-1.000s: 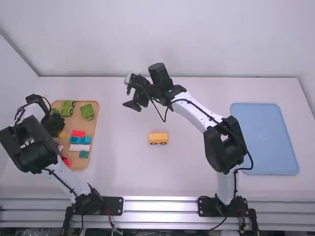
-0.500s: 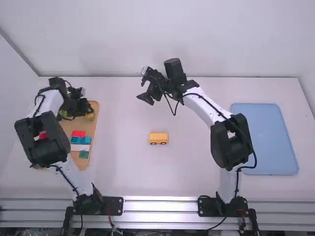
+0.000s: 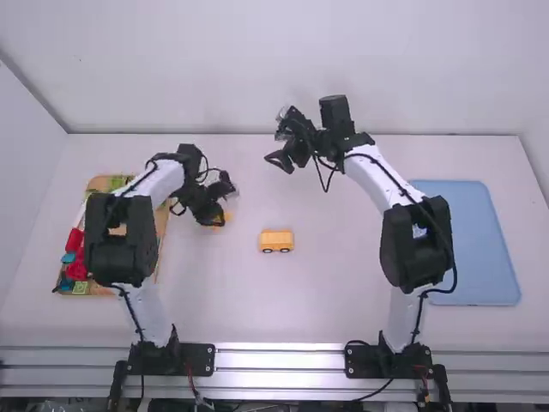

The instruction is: Assemble lego blocks to make yellow taxi

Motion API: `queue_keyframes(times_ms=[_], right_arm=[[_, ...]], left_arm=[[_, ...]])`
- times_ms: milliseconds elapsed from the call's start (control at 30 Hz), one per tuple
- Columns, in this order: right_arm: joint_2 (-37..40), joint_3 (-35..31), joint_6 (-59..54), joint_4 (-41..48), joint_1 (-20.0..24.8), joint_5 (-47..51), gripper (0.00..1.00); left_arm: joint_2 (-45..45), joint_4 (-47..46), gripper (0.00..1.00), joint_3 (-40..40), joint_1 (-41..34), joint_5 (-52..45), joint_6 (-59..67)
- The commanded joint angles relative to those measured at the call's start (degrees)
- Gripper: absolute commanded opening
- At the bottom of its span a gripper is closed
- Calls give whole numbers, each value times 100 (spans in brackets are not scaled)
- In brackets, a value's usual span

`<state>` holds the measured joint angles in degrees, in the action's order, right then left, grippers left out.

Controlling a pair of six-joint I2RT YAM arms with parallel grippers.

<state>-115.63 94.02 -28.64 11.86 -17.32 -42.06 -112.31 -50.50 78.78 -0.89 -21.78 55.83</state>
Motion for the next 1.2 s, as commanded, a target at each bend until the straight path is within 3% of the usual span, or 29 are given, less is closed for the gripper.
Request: queue_keyframes(times_ms=[0,267,533,733,767,900,933,1067,1167], right_arm=[[251,44,20,20,212,-638,99],[251,39,17,181,393,-776,99],[251,39,15,210,396,-717,99],[251,39,15,243,393,-717,98],[251,39,17,238,396,-713,99],[251,39,15,210,393,-520,98],[251,39,17,190,393,-487,98],[251,39,17,87,396,-444,99],[282,39,17,35,468,-461,99]], left_arm=[[166,-79,6,-37,-50,-511,1631],[166,437,8,-570,-435,-378,1961],[166,1567,5,-1325,-1121,868,1593],[166,1631,11,-1574,-1209,911,1821],[166,1631,14,-1587,-1207,879,1836],[166,1718,60,-1558,-1204,999,1499],[166,1735,99,-1510,-1189,1054,1342],[251,1679,99,-1270,-1189,804,890],[507,1185,99,-1047,-1027,9,1456]])
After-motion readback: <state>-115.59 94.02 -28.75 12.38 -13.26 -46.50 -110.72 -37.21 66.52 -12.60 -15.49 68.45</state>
